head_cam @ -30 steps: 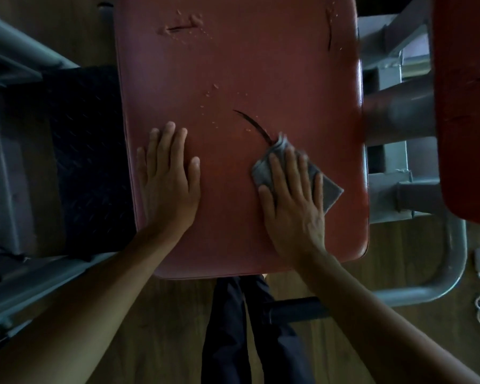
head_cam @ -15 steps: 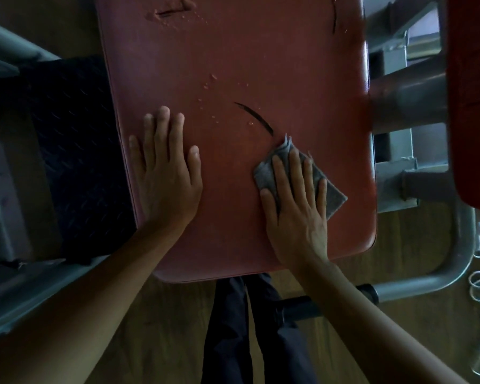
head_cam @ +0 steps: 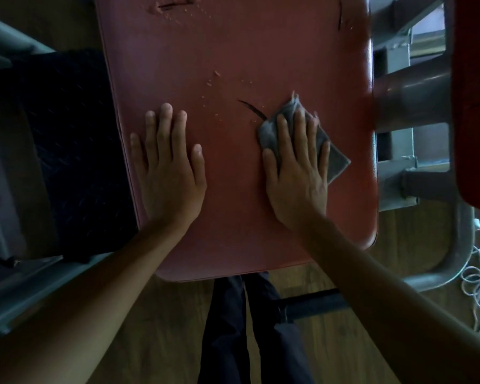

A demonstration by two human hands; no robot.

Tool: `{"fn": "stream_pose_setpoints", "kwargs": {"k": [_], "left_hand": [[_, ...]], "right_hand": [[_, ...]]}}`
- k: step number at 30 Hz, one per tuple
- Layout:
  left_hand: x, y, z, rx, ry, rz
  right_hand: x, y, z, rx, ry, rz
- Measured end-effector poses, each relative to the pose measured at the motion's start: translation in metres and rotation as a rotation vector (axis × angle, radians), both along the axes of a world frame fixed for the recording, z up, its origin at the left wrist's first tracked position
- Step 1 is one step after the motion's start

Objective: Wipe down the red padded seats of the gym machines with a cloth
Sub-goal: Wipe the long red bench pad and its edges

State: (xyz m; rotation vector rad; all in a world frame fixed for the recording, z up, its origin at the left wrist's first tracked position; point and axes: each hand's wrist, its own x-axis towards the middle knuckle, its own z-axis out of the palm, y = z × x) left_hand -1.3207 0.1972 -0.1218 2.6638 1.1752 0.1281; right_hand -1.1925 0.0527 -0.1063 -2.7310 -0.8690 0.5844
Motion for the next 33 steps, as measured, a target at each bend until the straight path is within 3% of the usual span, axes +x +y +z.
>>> {"fn": "stream_pose_setpoints", "kwargs": {"k": [4, 8, 13, 17, 22, 26, 31, 33], "left_hand": [[-0.001, 0.000, 0.000, -0.007, -0.011, 0.008], [-0.001, 0.000, 0.001, -0.007, -0.002, 0.003], [-0.001, 0.000, 0.001, -0.009, -0.024, 0.004], [-0.001, 0.000, 0.001, 0.000, -0.018, 0.001], [-0.001, 0.001, 0.001, -0.002, -0.033, 0.000], [-0.001, 0.002, 0.000, -0.003, -0.030, 0.003], [-0.001, 0.004, 0.001, -0.057, -0.075, 0.000], [-0.003, 0.005, 0.003, -0.098, -0.073, -0.011]], "right_hand": [[-0.017, -0.031, 0.005, -0.006, -0.002, 0.135], [0.002, -0.001, 0.000, 0.006, 0.012, -0.021], [-0.021, -0.026, 0.003, 0.005, 0.002, 0.098], [-0.006, 0.000, -0.001, 0.019, 0.010, -0.068], [-0.024, -0.025, 0.001, 0.048, -0.010, 0.084], [-0.006, 0.005, -0.003, 0.055, 0.012, -0.070], [-0.022, -0.020, -0.002, 0.059, -0.006, 0.067], [-0.003, -0.006, -0.004, 0.061, -0.005, 0.016]]}}
